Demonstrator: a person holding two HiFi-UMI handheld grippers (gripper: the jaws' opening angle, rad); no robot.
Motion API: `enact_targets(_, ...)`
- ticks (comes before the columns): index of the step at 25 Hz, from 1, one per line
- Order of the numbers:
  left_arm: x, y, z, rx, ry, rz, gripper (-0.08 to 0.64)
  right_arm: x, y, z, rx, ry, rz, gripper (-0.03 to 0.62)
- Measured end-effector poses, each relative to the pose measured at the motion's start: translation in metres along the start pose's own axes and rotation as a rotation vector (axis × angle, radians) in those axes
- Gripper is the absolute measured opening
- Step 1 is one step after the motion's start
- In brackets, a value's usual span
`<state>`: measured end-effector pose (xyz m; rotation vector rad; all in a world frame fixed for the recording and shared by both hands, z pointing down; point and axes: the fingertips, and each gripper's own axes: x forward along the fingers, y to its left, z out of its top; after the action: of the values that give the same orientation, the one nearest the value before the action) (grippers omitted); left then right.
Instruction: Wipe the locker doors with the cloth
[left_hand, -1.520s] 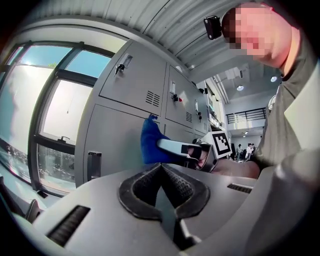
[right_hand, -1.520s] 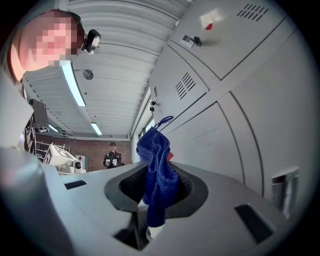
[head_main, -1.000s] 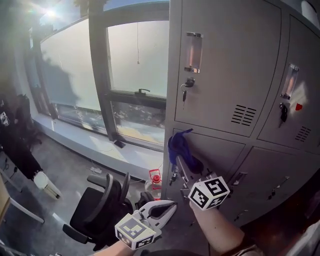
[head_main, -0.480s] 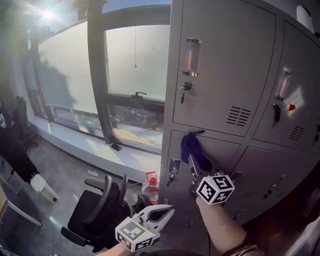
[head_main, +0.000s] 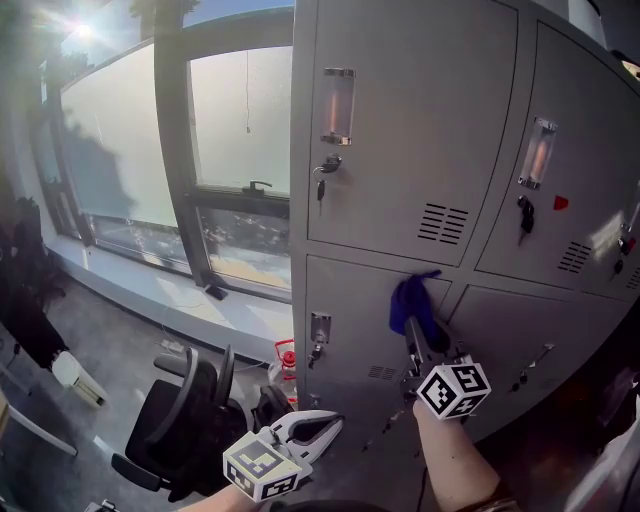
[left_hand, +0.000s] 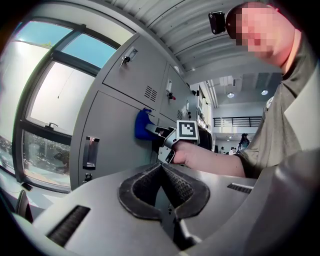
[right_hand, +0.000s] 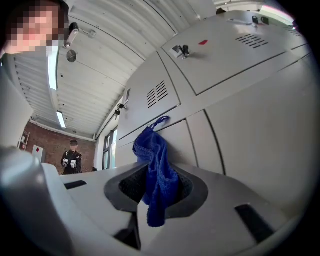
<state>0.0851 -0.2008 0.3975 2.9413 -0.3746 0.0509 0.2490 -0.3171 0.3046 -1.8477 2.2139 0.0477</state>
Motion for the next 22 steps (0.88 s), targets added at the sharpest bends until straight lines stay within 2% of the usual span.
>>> enact_targets(6,0.011,-0.011,-0.002,-0.001,0.005,-0.032,0.008,-0.027,-0.032,0.013,-0.009,-0.032,-0.066,0.078)
enact_targets(9,0.010,-0.012,-0.004,-0.008,0.003,-0.032,0.008,-0.033,-0.032,0.011,0.000,-0.030,-0.072,0.078)
enact_targets(12,0.004,-0.011,-0.006,-0.015,0.000,-0.022,0.008,-0.024,-0.007,-0.001,0.017,-0.015,-0.005,0.078)
enact_targets(18,-0.020,-0.001,-0.008,-0.027,-0.013,0.031,0.008,0.024,0.074,-0.046,0.009,0.056,0.173,0.078)
enact_targets(22,-0.034,0.003,-0.011,-0.029,-0.017,0.059,0.008,0.055,0.106,-0.075,0.018,0.099,0.220,0.078)
